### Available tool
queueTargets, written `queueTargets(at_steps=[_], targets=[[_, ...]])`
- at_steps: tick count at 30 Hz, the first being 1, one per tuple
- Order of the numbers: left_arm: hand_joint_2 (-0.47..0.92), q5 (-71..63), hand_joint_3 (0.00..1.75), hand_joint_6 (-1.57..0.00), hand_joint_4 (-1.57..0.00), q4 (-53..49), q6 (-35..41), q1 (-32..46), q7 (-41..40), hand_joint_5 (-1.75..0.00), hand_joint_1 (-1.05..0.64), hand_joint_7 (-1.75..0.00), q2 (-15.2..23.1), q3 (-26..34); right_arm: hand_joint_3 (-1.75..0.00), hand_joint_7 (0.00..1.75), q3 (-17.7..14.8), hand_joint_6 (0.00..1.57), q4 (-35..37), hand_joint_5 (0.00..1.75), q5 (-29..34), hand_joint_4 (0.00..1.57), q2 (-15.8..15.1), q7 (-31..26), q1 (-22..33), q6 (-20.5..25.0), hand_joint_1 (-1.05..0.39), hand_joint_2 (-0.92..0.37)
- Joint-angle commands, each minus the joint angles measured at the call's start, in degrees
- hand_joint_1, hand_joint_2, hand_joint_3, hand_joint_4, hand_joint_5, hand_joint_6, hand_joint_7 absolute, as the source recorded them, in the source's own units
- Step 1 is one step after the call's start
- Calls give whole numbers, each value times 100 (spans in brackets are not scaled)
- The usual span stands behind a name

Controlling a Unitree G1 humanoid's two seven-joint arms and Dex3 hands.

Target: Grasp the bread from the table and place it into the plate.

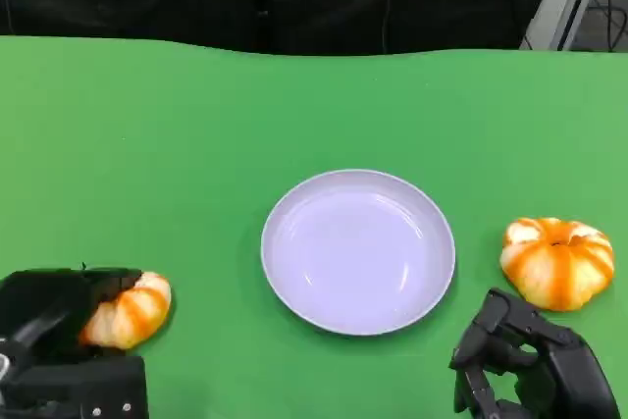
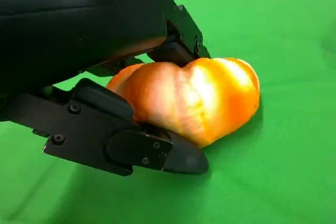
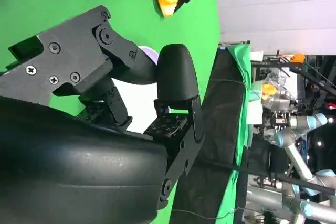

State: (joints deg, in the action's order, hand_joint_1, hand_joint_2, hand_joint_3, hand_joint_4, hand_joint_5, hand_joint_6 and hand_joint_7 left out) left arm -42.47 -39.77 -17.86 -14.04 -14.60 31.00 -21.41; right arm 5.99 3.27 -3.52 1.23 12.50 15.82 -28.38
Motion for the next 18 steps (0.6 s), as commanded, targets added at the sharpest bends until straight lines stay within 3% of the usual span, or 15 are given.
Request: queueTargets(at_steps=[1, 3, 5, 7, 8, 9, 10, 12, 14, 18], targets=[[92, 119, 26, -100, -108, -41, -35, 141, -266, -15, -16, -11, -50, 71, -110, 154, -34, 75, -27, 175, -75, 81, -54, 5, -4, -43, -14, -63], [92, 232, 23, -108, -114, 47, -61, 166, -370, -22, -14, -12, -78, 172, -110, 154, -36, 75, -21, 175, -86, 81, -56, 14, -8, -42, -14, -63], [92, 273, 20, -118, -102, 138, -66, 185, -505, -58, -13, -6, -85, 236, -110, 154, -39, 75, -12, 175, -86, 82, -57, 15, -13, -46, -14, -62], [92, 264, 16, -125, -85, 209, -62, 201, -637, -111, -11, -7, -82, 268, -110, 154, -42, 75, -4, 175, -82, 82, -56, 14, -17, -53, -14, -62], [92, 227, 18, -128, -80, 244, -80, 201, -806, -126, -11, -9, -74, 291, -110, 154, -43, 75, -14, 175, -72, 82, -57, 5, -17, -35, -14, -62], [92, 202, 22, -116, -70, 260, -94, 198, -919, -149, -12, -41, -67, 300, -110, 154, -43, 75, -22, 175, -65, 82, -57, -1, -16, -21, -14, -63], [92, 185, 25, -91, -64, 269, -104, 196, -1001, -164, -13, -94, -62, 303, -110, 154, -43, 75, -28, 175, -61, 82, -57, -6, -15, -11, -14, -63], [92, 148, 22, -66, -59, 296, -117, 164, -1126, -172, -13, -143, -28, 318, -110, 154, -46, 75, -22, 175, -34, 82, -62, -19, -18, -21, -14, -63], [92, 128, 20, -55, -57, 299, -125, 150, -1176, -174, -13, -165, -17, 325, -110, 154, -47, 75, -19, 175, -23, 82, -65, -25, -20, -27, -14, -63], [92, 186, 21, -53, -58, 656, -76, 179, -1209, -175, -11, -172, -12, 477, -110, 154, -53, 75, -1, 175, -62, 81, -69, 5, -22, -35, -14, -62]])
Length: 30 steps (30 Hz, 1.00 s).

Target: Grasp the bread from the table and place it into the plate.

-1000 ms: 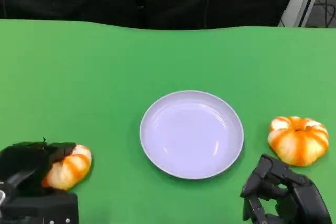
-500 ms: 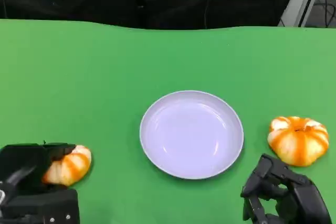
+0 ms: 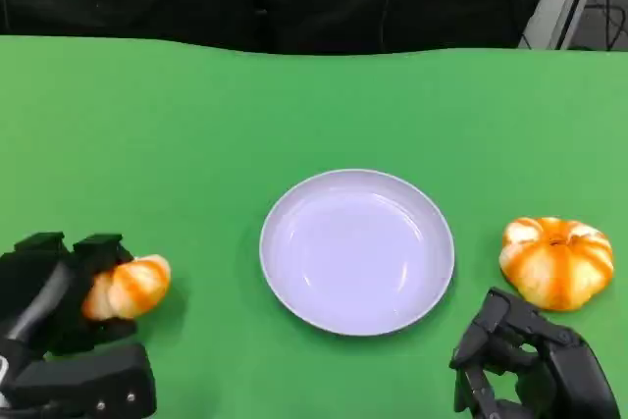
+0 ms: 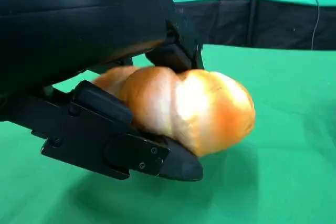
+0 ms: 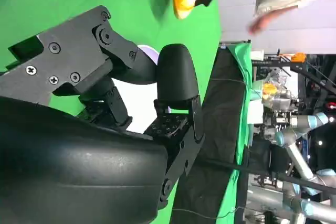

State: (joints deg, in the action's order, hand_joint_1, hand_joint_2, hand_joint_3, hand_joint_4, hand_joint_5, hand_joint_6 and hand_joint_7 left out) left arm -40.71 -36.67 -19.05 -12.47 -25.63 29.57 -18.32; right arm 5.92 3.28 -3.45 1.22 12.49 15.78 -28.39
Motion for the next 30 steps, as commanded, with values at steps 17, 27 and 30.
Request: queueTargets(at_steps=[17, 27, 30], targets=[[92, -150, 30, -63, -64, 2003, 366, -93, 515, -175, -12, -160, -144, 213, -110, 154, -57, 75, 7, 175, -53, 82, -65, 4, -25, -23, -13, -63], [91, -423, 29, -53, -61, 1760, 426, -1111, 834, -175, -14, -175, -1085, -389, -110, 154, -40, 75, 1, 175, -45, 82, -39, 1, -12, -2, -14, -62], [91, -516, 28, -52, -61, 1575, 415, -1345, 856, -175, -13, -175, -1331, -586, -110, 153, -27, 76, -13, 175, -49, 82, -34, 0, -2, 6, -13, -62]])
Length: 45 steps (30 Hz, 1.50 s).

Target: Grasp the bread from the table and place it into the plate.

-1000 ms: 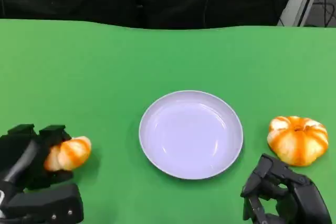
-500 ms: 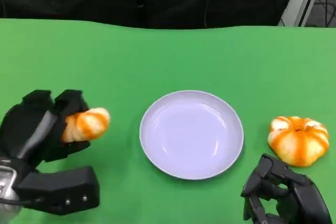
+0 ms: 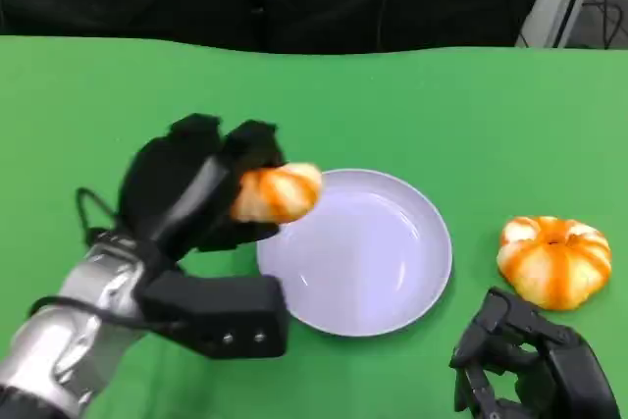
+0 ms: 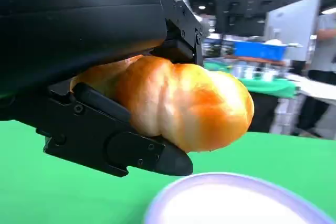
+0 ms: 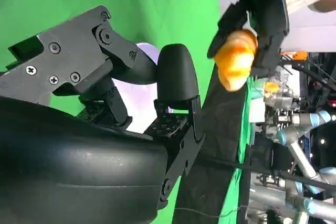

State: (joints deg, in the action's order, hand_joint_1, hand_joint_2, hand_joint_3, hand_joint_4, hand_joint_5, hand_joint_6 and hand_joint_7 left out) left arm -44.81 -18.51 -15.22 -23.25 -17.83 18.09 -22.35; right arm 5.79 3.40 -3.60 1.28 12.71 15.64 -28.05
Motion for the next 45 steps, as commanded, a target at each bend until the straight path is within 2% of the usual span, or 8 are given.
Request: queueTargets(at_steps=[1, 21, 22, 24, 26, 28, 33, 45], targets=[[91, -117, 28, -52, -60, -289, 28, -316, 87, -175, -14, -175, -223, -221, -110, 153, -12, 76, -32, 175, -39, 82, -38, -23, 17, -18, -13, -62], [88, -282, 15, -48, -58, -2506, -97, -1328, -321, -175, -3, -175, -1274, -978, -110, 154, 42, 76, -146, 175, -60, 82, -18, -51, 105, 68, -13, -62], [90, -226, 14, -63, -61, -2687, -176, -1376, -241, -154, -5, -132, -1326, -1007, -110, 154, 48, 76, -138, 175, -70, 82, -14, -42, 100, 62, -13, -62], [92, -25, 17, -74, -60, -2938, -317, -1434, 105, -132, -8, -95, -1382, -1008, -109, 154, 56, 76, -121, 175, -66, 83, -7, -42, 92, 33, -13, -62], [92, 188, 26, -84, -63, -3023, -438, -1472, 670, -79, -17, -45, -1326, -1006, -110, 154, 61, 76, -119, 175, -59, 83, -3, -47, 90, 21, -13, -62], [92, 316, 38, -69, -45, -3002, -501, -1503, 1220, -28, -43, -12, -1222, -1024, -110, 153, 64, 76, -121, 175, -72, 83, -3, -39, 90, 27, -13, -62], [92, 551, 63, -33, -5, -2868, -496, -1459, 2045, -1, -83, -1, -1069, -983, -112, 152, 60, 77, -121, 175, -67, 83, -1, -62, 88, 46, -14, -61], [92, 743, 86, -1, 0, -2454, -371, -1267, 2482, 0, -105, 0, -912, -929, -114, 152, 48, 77, -100, 175, -82, 83, -33, -35, 74, 45, -14, -59]])
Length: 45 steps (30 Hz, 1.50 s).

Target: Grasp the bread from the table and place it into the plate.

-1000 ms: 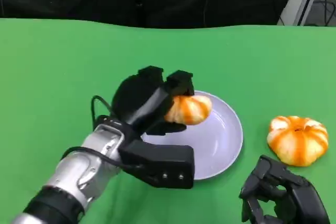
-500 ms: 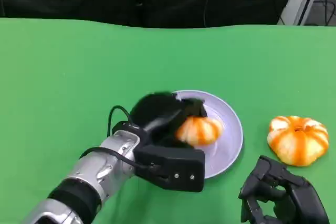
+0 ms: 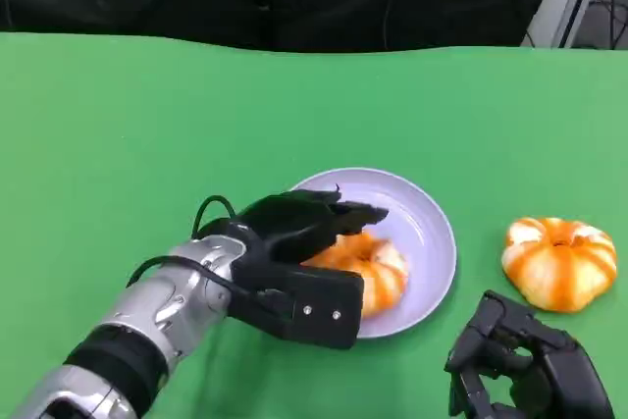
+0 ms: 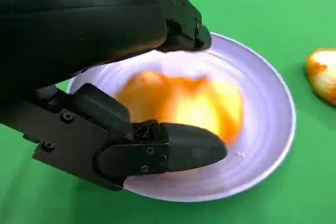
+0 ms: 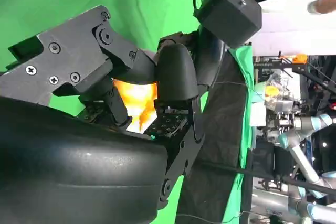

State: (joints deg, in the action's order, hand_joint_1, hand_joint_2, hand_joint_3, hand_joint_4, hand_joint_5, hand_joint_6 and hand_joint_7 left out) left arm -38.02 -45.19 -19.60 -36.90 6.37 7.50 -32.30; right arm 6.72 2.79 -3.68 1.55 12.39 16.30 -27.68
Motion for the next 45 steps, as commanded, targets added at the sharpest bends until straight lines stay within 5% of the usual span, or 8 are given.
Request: queueTargets(at_steps=[1, 18, 20, 24, 29, 33, 38, 45], targets=[[92, 79, 87, -1, 0, 260, 75, 117, 62, 0, -105, 0, 153, 79, -114, 153, -49, 77, -25, 175, -70, 83, -64, 1, 0, -9, -14, -59], [92, 924, 87, -4, 0, 1056, -11, 646, 134, 0, -105, -2, 185, 645, -113, 153, -69, 76, 28, 175, -124, 83, -72, 67, -10, -73, -14, -60], [91, 1953, 30, -57, -56, 1649, 13, 1076, 428, -10, -53, -8, 109, 1259, -114, 153, -77, 76, 2, 175, -110, 82, -79, 52, -8, -35, -13, -60], [92, 2815, 13, -73, -74, 2296, 389, 1463, 927, -11, -38, -7, 104, 1644, -113, 153, -81, 77, -20, 175, -97, 83, -74, 49, -3, -10, -13, -60], [92, 4297, 29, -90, -98, 3314, 1354, 2082, 1717, -24, -10, -12, 105, 2253, -113, 153, -80, 76, -21, 175, -80, 82, -76, 51, -5, -25, -13, -60], [71, 5691, 92, -120, -97, 4268, 2400, 2769, 2257, -104, -1, -24, 201, 2853, -113, 153, -91, 76, 19, 175, -77, 82, -86, 63, -25, -67, -15, -60], [56, 6648, 125, -85, -87, 5125, 3023, 3675, 2583, -170, -11, -148, 375, 3380, -113, 154, -110, 75, 51, 175, -88, 82, -97, 76, -55, -39, -14, -61], [56, 6811, 124, -77, -87, 5334, 3209, 3862, 2627, -175, -13, -166, 391, 3496, -113, 154, -115, 75, 68, 175, -95, 82, -98, 94, -65, -51, -14, -61]])
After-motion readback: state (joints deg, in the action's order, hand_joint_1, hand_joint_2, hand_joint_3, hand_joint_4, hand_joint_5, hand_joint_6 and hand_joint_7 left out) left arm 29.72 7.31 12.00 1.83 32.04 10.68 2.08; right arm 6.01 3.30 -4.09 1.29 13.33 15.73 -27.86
